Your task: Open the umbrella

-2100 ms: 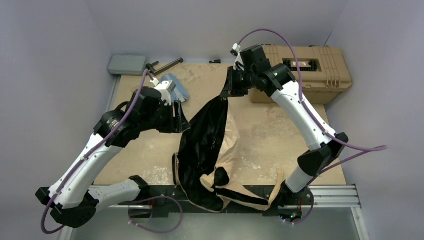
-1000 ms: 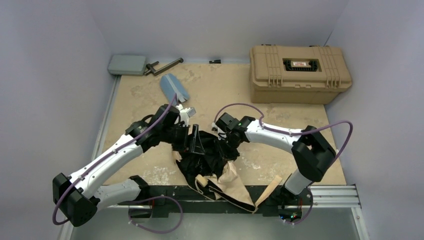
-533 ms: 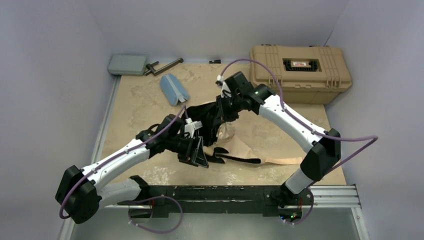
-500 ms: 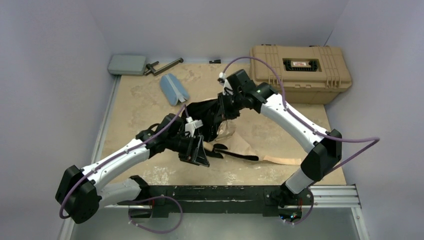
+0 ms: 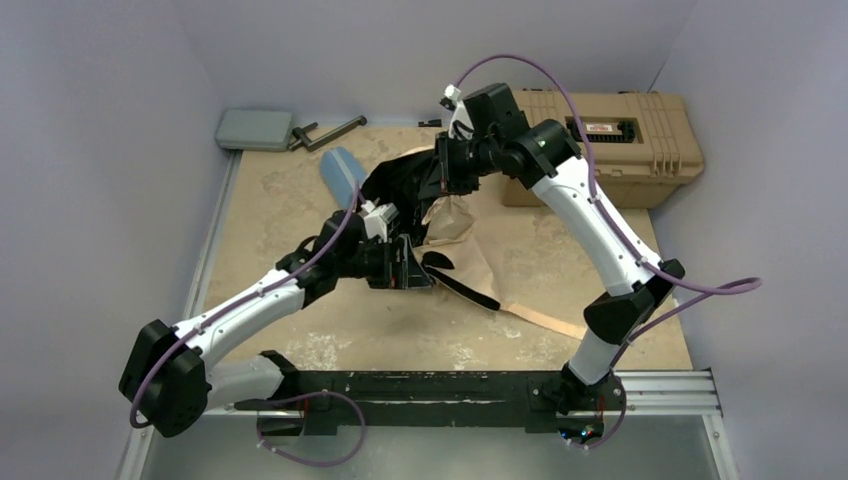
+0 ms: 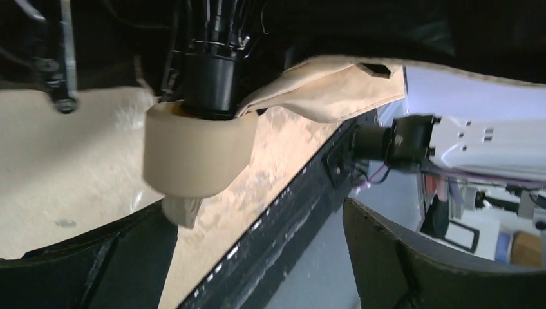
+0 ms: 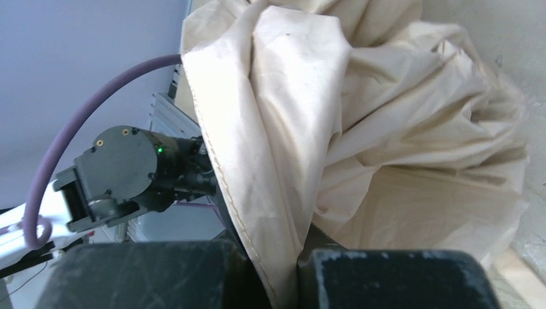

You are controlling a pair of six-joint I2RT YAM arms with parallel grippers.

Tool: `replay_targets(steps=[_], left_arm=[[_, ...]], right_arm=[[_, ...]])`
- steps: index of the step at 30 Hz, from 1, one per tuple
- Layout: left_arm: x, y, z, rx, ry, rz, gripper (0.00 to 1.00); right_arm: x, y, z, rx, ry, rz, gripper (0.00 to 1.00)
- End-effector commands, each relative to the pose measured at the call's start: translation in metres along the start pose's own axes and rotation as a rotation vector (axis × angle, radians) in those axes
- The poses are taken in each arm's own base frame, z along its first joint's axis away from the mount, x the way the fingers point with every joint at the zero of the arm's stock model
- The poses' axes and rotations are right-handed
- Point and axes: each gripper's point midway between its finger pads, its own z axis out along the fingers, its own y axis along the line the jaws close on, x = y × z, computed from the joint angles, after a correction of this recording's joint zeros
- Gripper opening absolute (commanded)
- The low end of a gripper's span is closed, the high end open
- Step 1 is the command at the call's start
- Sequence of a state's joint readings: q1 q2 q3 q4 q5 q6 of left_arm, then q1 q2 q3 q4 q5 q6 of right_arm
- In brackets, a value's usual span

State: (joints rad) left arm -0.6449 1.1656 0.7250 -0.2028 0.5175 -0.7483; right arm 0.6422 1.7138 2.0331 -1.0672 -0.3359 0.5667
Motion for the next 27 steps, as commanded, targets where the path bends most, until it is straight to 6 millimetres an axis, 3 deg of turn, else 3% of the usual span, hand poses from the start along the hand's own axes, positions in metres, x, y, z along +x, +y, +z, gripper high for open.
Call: replay_targets(steps=[1, 5, 12, 19, 21, 22, 23, 25, 26, 27], left_arm=[[-0.051, -0.026, -0.002, 0.086, -0.208, 0.082, 0.92], [-0.070, -0.038, -0.006, 0.115, -0.269, 0.122, 0.89], [-0.087, -0.013, -0.014, 0.048, -0.323, 0.151, 0.87], [-0.098, -0.035, -0.004, 0.159, -0.289, 0.177, 0.78], [-0.101, -0.047, 0.000, 0.223, -0.272, 0.155, 0.68], [-0.101, -0.053, 0.001, 0.254, -0.266, 0.148, 0.58], [-0.101, -0.058, 0.002, 0.279, -0.259, 0.141, 0.45], [-0.100, -0.065, 0.001, 0.312, -0.236, 0.123, 0.08], [-0.096, -0.064, 0.000, 0.297, -0.214, 0.102, 0.00], [-0.093, -0.063, -0.003, 0.283, -0.199, 0.091, 0.00]], right_arm=[[-0.013, 0.029, -0.032, -0.075, -0.051, -0.003, 0.00], [-0.012, 0.038, -0.038, -0.115, -0.055, 0.014, 0.00], [-0.019, 0.049, -0.056, -0.152, -0.063, 0.017, 0.00], [-0.014, 0.060, -0.062, -0.221, -0.048, 0.046, 0.00], [-0.013, 0.060, -0.061, -0.223, -0.046, 0.052, 0.00], [-0.013, 0.059, -0.059, -0.222, -0.047, 0.055, 0.00], [-0.015, 0.057, -0.058, -0.218, -0.054, 0.057, 0.00], [-0.021, 0.043, -0.052, -0.183, -0.075, 0.075, 0.00], [-0.028, 0.032, -0.049, -0.167, -0.095, 0.090, 0.00], [-0.040, 0.018, -0.047, -0.154, -0.124, 0.114, 0.00]])
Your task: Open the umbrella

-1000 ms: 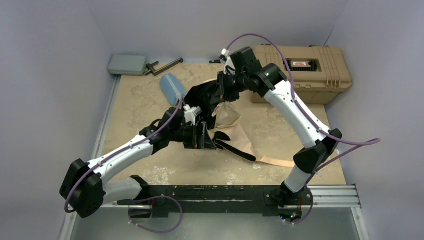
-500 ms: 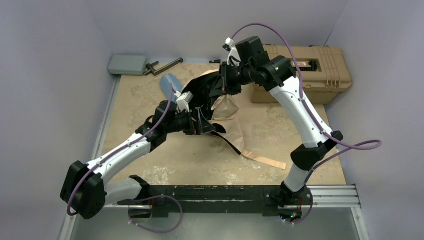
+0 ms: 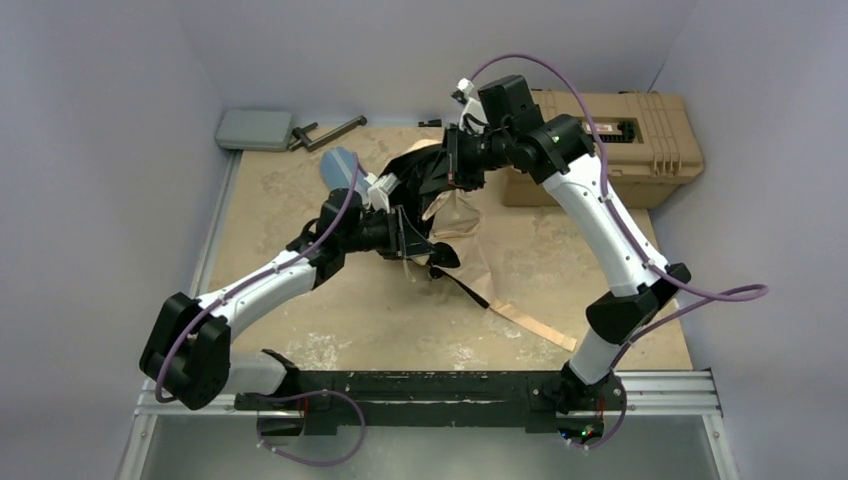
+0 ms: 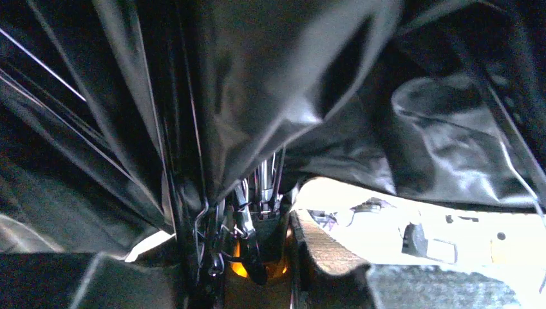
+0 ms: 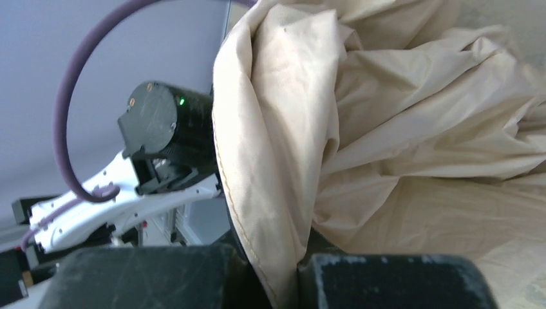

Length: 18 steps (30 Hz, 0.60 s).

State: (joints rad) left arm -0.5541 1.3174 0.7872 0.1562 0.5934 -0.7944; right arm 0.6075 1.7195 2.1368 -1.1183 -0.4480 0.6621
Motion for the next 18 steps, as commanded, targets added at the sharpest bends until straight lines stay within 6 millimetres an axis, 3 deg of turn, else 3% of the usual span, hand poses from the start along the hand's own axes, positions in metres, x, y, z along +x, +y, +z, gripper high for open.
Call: replay_targets(steps=[1, 5, 7, 9, 12, 15, 18], left_arm=[[-0.015, -0.047, -0.012, 0.124, 0.011, 0.017, 0.00], [0.009, -0.059, -0.040, 0.103, 0.130, 0.010, 0.00], [0.022, -0.067, -0.057, 0.099, 0.187, 0.016, 0.00], [0.038, -0.074, -0.075, 0.105, 0.248, 0.017, 0.00], [0.062, -0.076, -0.102, 0.080, 0.309, 0.018, 0.00], [0.077, -0.073, -0.121, 0.039, 0.306, 0.014, 0.00], [0.077, -0.075, -0.131, 0.012, 0.251, 0.013, 0.00]], right_arm=[[-0.048, -0.014, -0.021, -0.057, -0.171, 0.032, 0.00], [-0.148, -0.079, -0.038, -0.001, -0.385, 0.122, 0.00], [-0.202, -0.103, -0.063, 0.041, -0.509, 0.131, 0.00], [-0.239, -0.119, -0.084, 0.038, -0.602, 0.149, 0.00], [-0.259, -0.126, -0.089, -0.044, -0.645, 0.185, 0.00], [-0.246, -0.133, -0.077, -0.055, -0.624, 0.210, 0.00], [-0.231, -0.111, -0.068, -0.122, -0.564, 0.158, 0.00]])
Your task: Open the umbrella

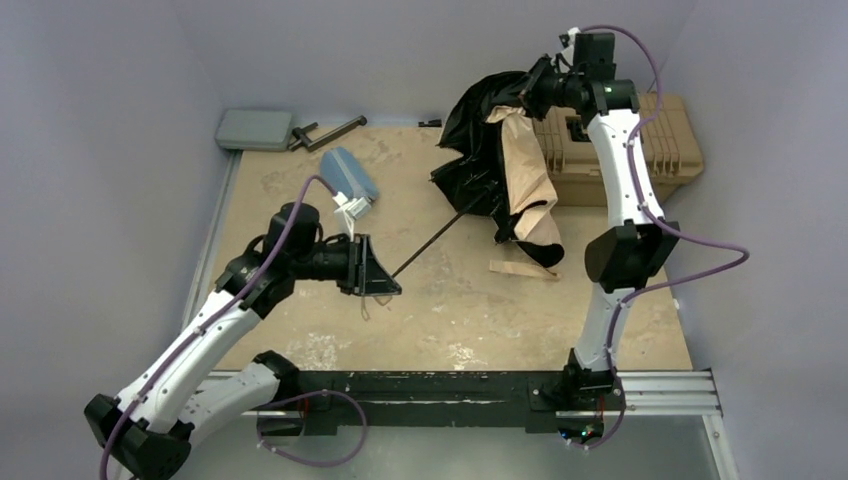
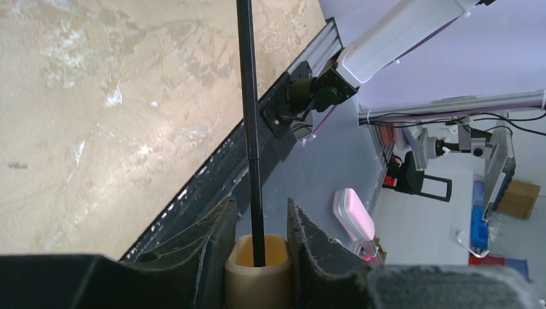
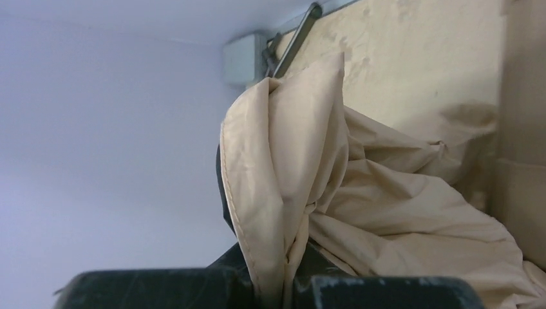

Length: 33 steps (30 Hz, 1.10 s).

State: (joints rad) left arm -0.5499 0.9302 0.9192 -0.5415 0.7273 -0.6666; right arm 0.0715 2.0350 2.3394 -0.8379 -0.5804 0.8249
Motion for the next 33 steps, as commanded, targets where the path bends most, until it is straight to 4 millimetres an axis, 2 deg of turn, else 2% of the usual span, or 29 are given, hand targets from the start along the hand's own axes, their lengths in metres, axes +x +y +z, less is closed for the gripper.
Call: replay_targets(steps=[1, 2, 5, 6, 8, 9, 11, 14, 17, 20, 24, 26, 28, 30, 33], left_arm=[[0.026, -0.009, -0.020, 0.013, 0.039, -0.002, 0.00], [0.021, -0.015, -0.020, 0.031, 0.023, 0.000, 0.00], [0.001, -0.032, -0.020, 0.069, -0.021, 0.007, 0.00], [-0.004, -0.040, -0.020, 0.103, -0.019, 0.022, 0.11], [-0.009, -0.047, -0.017, 0.145, -0.001, 0.057, 0.91], [-0.011, -0.046, -0.016, 0.137, 0.005, 0.074, 0.99], [-0.015, -0.038, -0.016, 0.086, 0.009, 0.121, 1.00], [-0.021, -0.026, -0.021, -0.002, 0.015, 0.182, 1.00], [-0.025, -0.009, -0.019, -0.079, 0.002, 0.206, 1.00], [-0.041, 0.010, -0.011, -0.159, -0.071, 0.205, 1.00], [-0.067, 0.031, -0.023, -0.311, -0.246, 0.227, 1.00], [-0.072, 0.038, -0.025, -0.351, -0.272, 0.239, 1.00], [-0.072, 0.042, -0.018, -0.343, -0.254, 0.231, 1.00], [-0.069, 0.044, 0.000, -0.289, -0.203, 0.194, 0.99], [-0.065, 0.032, 0.031, -0.122, -0.122, 0.122, 0.92]], right_arm=[[0.002, 0.078, -0.024, -0.246, -0.079, -0.178, 0.00], [0.014, 0.092, -0.025, -0.307, -0.042, -0.196, 0.00], [0.067, 0.137, -0.024, -0.485, 0.129, -0.258, 0.00], [0.091, 0.153, -0.025, -0.527, 0.202, -0.283, 0.00], [0.125, 0.173, -0.028, -0.571, 0.287, -0.330, 0.00], [0.138, 0.179, -0.031, -0.581, 0.318, -0.345, 0.00], [0.160, 0.183, -0.037, -0.594, 0.371, -0.350, 0.00], [0.170, 0.184, -0.051, -0.598, 0.369, -0.346, 0.00], [0.167, 0.191, -0.064, -0.592, 0.338, -0.323, 0.00], [0.164, 0.201, -0.073, -0.598, 0.312, -0.300, 0.00], [0.162, 0.212, -0.084, -0.623, 0.304, -0.292, 0.00], [0.163, 0.214, -0.087, -0.626, 0.306, -0.285, 0.00], [0.164, 0.217, -0.090, -0.633, 0.302, -0.284, 0.00], [0.164, 0.221, -0.093, -0.642, 0.297, -0.280, 0.00], [0.161, 0.228, -0.098, -0.655, 0.277, -0.277, 0.00]])
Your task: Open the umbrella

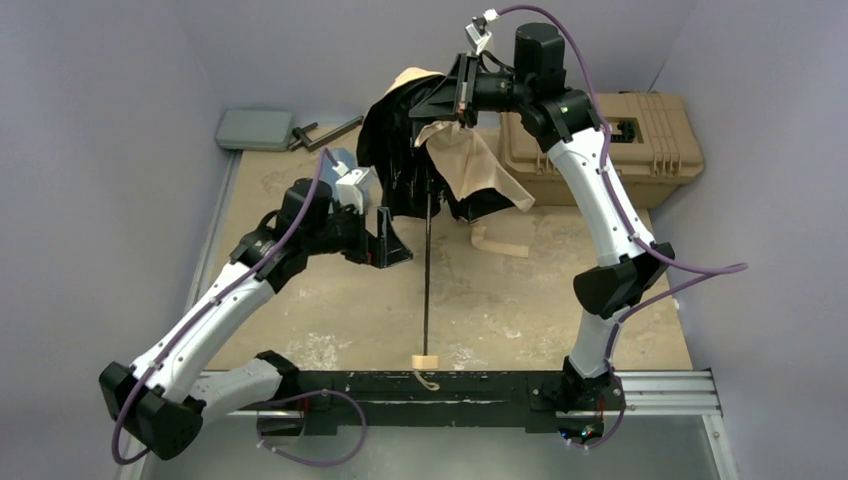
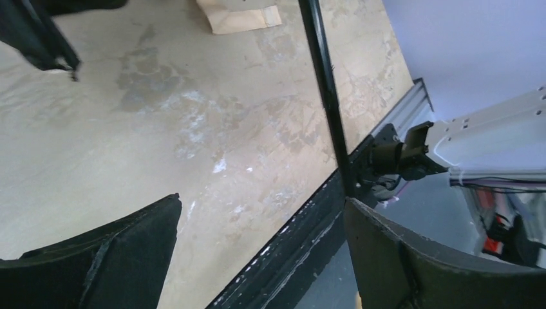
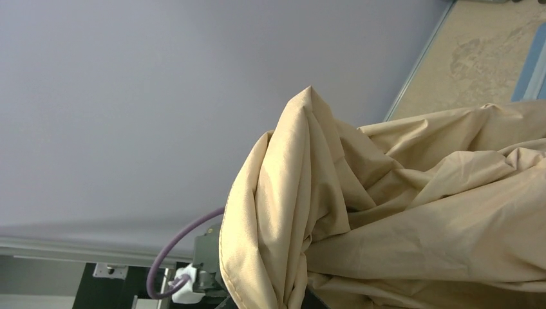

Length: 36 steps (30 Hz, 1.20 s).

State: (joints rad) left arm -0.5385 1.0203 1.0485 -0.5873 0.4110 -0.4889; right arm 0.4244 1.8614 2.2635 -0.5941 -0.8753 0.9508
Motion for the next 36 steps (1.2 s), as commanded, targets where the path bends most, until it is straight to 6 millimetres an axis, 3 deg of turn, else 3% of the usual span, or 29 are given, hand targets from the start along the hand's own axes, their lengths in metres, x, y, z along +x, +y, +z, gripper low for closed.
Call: replay_targets(steps=[1, 3, 6, 7, 9, 11, 12, 15, 16, 19, 20, 21, 24, 27, 30, 33, 36], left_arm=[[-0.005, -0.027, 0.035, 0.215, 0.037, -0.078, 0.93], [-0.015, -0.042, 0.035, 0.283, -0.001, -0.107, 0.94], [-0.024, -0.049, 0.037, 0.316, -0.022, -0.128, 0.91], [-0.023, -0.049, 0.039, 0.317, -0.015, -0.134, 0.81], [-0.019, -0.045, 0.044, 0.310, 0.009, -0.157, 0.50], [-0.013, -0.046, 0.046, 0.327, 0.030, -0.171, 0.04], [-0.011, -0.046, 0.045, 0.322, 0.032, -0.183, 0.00], [-0.017, -0.055, 0.032, 0.322, 0.018, -0.219, 0.00], [-0.021, -0.057, 0.026, 0.303, 0.015, -0.237, 0.00], [-0.038, -0.067, 0.009, 0.260, -0.014, -0.311, 0.00], [-0.045, -0.070, 0.003, 0.253, -0.035, -0.347, 0.00], [-0.051, -0.072, -0.001, 0.241, -0.057, -0.397, 0.00], [-0.061, -0.061, -0.007, 0.120, -0.086, -0.625, 0.00], [-0.076, -0.062, -0.006, 0.132, -0.130, -0.729, 0.00], [-0.093, -0.064, -0.001, 0.175, -0.194, -0.768, 0.00], [-0.101, -0.062, 0.004, 0.195, -0.229, -0.821, 0.00], [-0.110, -0.075, 0.009, 0.267, -0.204, -0.802, 0.00]], right_arm=[[-0.010, 0.062, -0.021, -0.112, -0.087, -0.121, 0.00], [-0.010, 0.064, -0.021, -0.115, -0.086, -0.123, 0.00], [-0.007, 0.066, -0.021, -0.128, -0.079, -0.122, 0.00], [-0.006, 0.069, -0.021, -0.138, -0.080, -0.118, 0.00], [-0.006, 0.074, -0.023, -0.159, -0.084, -0.115, 0.00], [-0.006, 0.078, -0.024, -0.174, -0.083, -0.119, 0.00], [-0.004, 0.077, -0.024, -0.177, -0.075, -0.120, 0.00], [-0.002, 0.061, -0.021, -0.137, -0.066, -0.112, 0.00], [-0.002, 0.050, -0.021, -0.108, -0.070, -0.096, 0.07], [-0.007, 0.006, -0.025, 0.027, -0.071, -0.023, 0.63], [-0.010, -0.010, -0.032, 0.100, -0.086, -0.013, 0.89], [-0.014, -0.027, -0.040, 0.182, -0.108, -0.011, 0.95], [-0.023, -0.072, -0.077, 0.455, -0.174, -0.032, 0.97], [-0.018, -0.093, -0.105, 0.636, -0.210, -0.062, 0.98], [-0.003, -0.079, -0.103, 0.589, -0.240, -0.056, 0.98], [0.015, -0.035, -0.092, 0.436, -0.310, -0.025, 0.98], [0.032, -0.006, -0.074, 0.232, -0.319, 0.049, 0.81]])
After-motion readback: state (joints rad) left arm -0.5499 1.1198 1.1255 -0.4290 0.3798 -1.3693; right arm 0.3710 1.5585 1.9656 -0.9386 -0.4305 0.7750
